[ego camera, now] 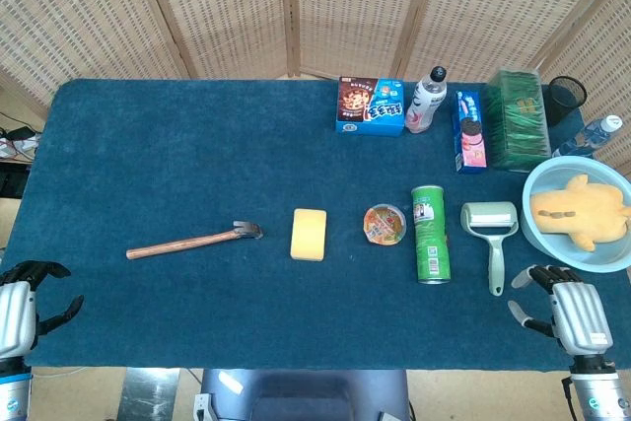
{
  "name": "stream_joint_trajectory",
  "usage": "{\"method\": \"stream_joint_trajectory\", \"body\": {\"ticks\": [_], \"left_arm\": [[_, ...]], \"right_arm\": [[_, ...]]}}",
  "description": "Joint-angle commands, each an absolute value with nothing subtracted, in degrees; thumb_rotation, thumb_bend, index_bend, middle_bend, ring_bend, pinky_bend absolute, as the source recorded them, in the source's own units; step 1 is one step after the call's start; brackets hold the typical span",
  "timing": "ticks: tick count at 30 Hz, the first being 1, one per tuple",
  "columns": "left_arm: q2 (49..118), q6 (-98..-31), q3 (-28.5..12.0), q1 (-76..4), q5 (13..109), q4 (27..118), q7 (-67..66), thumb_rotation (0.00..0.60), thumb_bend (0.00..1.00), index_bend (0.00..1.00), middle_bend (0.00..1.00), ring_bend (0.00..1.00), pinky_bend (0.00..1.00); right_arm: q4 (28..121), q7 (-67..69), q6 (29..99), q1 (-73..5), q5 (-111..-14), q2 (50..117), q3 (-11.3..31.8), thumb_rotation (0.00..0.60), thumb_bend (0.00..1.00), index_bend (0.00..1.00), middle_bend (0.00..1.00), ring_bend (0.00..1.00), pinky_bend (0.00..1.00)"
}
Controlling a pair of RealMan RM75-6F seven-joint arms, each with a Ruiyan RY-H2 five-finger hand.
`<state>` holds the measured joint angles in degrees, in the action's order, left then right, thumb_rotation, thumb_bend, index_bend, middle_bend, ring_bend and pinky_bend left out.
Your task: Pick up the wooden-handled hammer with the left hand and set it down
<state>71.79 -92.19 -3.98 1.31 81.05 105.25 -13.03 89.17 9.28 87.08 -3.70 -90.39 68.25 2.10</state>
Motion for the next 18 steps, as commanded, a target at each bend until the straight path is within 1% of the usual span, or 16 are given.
{"method": "stream_joint_trajectory", "body": {"ticks": [1, 9, 18], "left_arm": [[72.02, -91.69, -4.08, 1.06, 80.58, 105.19, -13.4, 0.6, 0.24, 0.46, 0.45, 0.29, 0.29], [71.52, -91.11, -4.49, 0.58, 80.02, 105.4, -14.73, 0.6, 0.24, 0.46, 0.45, 0.29, 0.3], [70.19, -84.73, -6.49, -4.17, 78.13, 106.21, -17.92, 0.6, 0.24, 0.46, 0.45, 0.29, 0.34]], "right_arm": [[88.84, 9.57, 86.62, -3.88, -89.96, 68.44, 2.23, 0.6, 0.29, 0.5, 0.51, 0.44, 0.37], [88.14, 10.42, 86.73, -3.68, -89.67, 68.75, 2.17, 0.6, 0.29, 0.5, 0.51, 0.44, 0.37], [87.77, 11.38, 88.47, -2.2, -88.74, 68.15, 2.25, 0.6, 0.29, 0.5, 0.51, 0.44, 0.37]]}}
